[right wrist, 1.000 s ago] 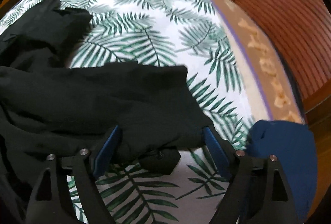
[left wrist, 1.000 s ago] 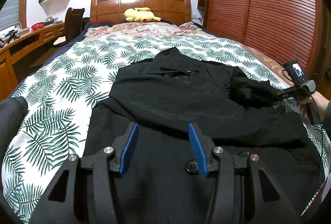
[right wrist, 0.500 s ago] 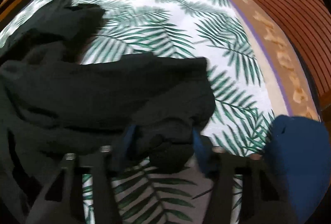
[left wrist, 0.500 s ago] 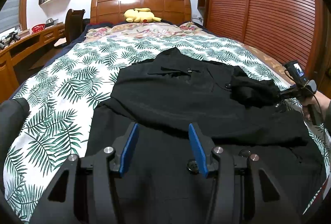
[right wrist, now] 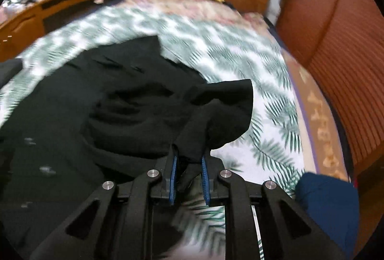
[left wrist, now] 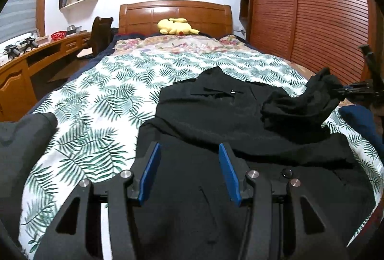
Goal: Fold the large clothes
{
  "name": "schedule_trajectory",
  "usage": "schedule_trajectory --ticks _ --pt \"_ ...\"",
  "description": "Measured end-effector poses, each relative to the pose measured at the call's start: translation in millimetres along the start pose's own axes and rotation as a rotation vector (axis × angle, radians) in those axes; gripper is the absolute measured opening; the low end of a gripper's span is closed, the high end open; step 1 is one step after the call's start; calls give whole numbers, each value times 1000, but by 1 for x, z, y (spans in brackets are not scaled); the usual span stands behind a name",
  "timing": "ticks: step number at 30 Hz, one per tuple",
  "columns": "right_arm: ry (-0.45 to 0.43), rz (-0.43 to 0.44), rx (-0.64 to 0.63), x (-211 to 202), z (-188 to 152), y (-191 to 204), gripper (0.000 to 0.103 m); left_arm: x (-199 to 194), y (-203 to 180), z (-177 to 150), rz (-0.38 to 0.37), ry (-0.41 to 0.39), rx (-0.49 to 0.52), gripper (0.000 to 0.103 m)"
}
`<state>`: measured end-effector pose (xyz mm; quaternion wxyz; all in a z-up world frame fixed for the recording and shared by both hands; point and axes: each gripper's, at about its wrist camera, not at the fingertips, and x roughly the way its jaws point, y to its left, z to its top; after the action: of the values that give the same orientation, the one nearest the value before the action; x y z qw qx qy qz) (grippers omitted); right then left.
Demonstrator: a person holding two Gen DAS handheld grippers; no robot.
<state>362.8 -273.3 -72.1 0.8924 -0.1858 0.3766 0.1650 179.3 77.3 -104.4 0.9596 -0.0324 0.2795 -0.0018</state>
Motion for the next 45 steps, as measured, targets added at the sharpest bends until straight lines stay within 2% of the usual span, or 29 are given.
schedule_trajectory --ticks 5,9,16,20,24,26,29,31,39,45 --pt "-55 74 -66 -45 11 55 14 -24 3 3 11 -27 -2 49" --pt "-68 133 -93 -72 2 101 14 -37 4 6 22 -39 8 49" --pt "-47 233 -71 -87 -30 154 15 -52 16 13 17 -60 -25 49" --pt "-26 236 -74 -90 -44 173 19 -56 20 14 16 -60 -29 49" --pt "-1 289 -60 -96 -53 186 32 -63 18 15 12 -68 -36 49" --pt "-5 302 -68 -102 -53 191 34 -64 16 15 10 -70 -34 49" --pt "-26 297 -69 -113 -49 190 40 -64 12 15 7 -70 -26 49" --pt "-45 286 -65 -120 -46 187 47 -63 11 15 6 -67 -22 49" --pt "-95 238 -37 -124 -40 165 54 -59 6 13 6 -54 -15 49" --pt "-19 245 8 -82 -54 153 54 -54 -2 9 2 -34 8 49"
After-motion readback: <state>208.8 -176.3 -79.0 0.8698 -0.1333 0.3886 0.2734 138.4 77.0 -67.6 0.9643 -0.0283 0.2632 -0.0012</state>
